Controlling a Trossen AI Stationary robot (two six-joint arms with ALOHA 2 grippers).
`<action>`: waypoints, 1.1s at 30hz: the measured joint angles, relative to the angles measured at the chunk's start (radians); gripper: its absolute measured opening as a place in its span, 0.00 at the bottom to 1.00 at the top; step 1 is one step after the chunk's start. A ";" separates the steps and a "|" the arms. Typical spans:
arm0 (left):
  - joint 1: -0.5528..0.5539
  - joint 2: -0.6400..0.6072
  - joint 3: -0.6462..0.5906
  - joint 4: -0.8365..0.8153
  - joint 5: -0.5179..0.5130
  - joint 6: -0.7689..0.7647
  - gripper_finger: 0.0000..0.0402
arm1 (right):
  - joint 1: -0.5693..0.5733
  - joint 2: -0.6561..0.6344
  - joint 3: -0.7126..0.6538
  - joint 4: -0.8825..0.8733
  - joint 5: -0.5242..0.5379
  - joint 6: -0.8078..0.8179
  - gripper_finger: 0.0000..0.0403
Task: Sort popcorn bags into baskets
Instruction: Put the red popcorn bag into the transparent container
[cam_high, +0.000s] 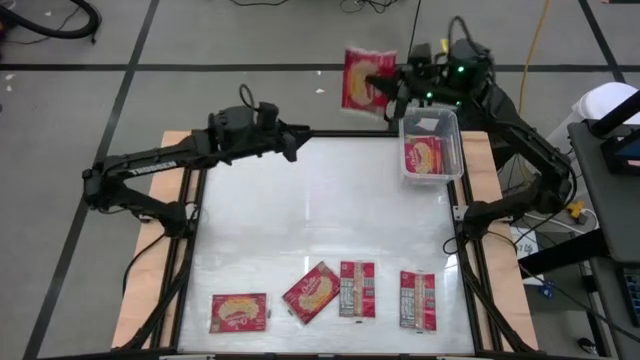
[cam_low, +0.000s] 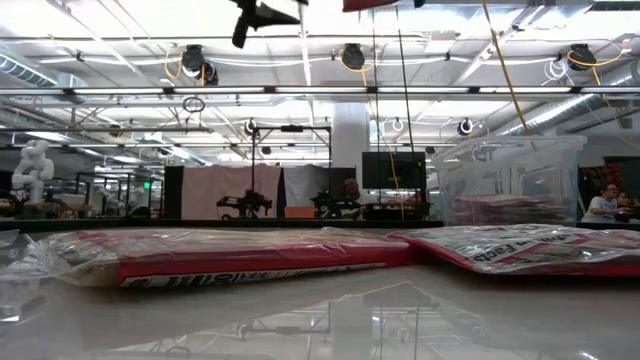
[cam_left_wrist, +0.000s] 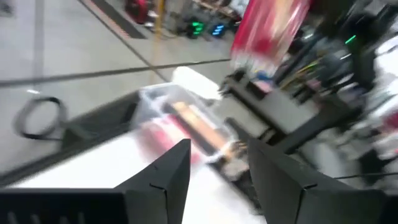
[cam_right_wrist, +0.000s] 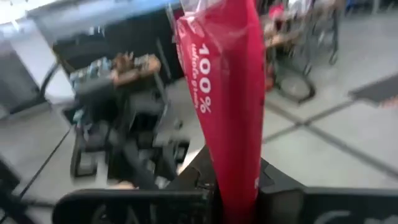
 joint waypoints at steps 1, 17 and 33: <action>-0.001 0.011 0.000 -0.013 -0.023 0.025 0.39 | -0.009 -0.001 0.000 0.019 0.000 -0.013 0.03; 0.052 0.146 0.000 0.615 0.134 -0.153 0.45 | 0.090 -0.042 0.000 0.307 0.170 0.015 0.02; 0.072 0.148 0.000 0.924 0.322 -0.140 0.69 | 0.451 0.054 0.000 0.624 0.667 -0.192 0.02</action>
